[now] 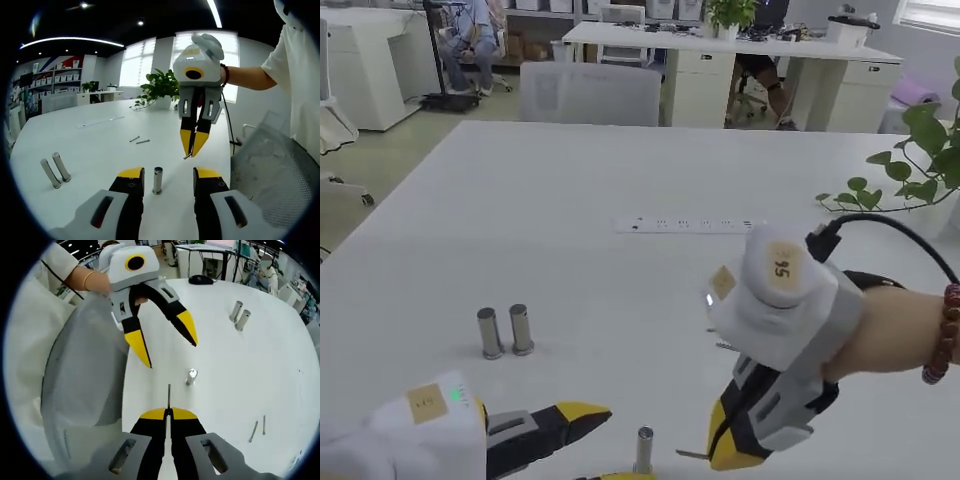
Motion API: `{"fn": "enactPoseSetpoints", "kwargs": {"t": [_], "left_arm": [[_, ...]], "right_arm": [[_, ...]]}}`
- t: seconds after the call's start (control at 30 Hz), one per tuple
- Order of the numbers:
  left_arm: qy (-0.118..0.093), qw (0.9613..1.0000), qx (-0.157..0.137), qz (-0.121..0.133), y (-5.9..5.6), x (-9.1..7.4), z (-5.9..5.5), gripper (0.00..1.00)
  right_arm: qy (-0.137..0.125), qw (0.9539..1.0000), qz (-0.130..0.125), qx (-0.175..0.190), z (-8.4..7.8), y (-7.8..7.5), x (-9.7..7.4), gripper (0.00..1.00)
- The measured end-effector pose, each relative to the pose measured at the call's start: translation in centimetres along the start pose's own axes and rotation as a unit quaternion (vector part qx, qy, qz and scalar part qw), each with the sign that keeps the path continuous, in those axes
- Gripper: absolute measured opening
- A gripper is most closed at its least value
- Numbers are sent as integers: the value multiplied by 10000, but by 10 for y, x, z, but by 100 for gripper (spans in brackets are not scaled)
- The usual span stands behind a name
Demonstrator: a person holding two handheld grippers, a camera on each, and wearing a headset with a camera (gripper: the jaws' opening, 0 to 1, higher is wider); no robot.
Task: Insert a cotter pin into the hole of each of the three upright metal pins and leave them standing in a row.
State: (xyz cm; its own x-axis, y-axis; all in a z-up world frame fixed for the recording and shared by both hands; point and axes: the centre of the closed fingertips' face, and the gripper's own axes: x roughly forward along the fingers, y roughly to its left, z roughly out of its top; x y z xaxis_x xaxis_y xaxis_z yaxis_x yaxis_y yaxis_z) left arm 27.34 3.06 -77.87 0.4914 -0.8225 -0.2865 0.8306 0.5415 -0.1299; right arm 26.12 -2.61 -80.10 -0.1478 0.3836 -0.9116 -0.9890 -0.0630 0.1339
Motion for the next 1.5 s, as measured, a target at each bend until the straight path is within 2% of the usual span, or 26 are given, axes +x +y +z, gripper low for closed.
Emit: {"fn": "enactPoseSetpoints", "kwargs": {"t": [0.27,0.47,0.67,0.93,1.5], "left_arm": [[172,9998,48,24,10,10,-11,34],[316,9994,104,-48,13,15,-20,32],[348,9993,138,-67,17,19,-22,30],[409,9988,228,-144,15,26,-26,26],[458,9986,152,-208,15,40,-34,17]], "right_arm": [[186,9997,-99,-102,-4,-12,2,3],[343,9990,-209,-171,-7,-21,6,3],[360,9990,-211,-161,-5,-25,9,3],[596,9975,-278,-260,-7,-30,16,3],[666,9970,-189,-333,-4,-33,23,3]]}}
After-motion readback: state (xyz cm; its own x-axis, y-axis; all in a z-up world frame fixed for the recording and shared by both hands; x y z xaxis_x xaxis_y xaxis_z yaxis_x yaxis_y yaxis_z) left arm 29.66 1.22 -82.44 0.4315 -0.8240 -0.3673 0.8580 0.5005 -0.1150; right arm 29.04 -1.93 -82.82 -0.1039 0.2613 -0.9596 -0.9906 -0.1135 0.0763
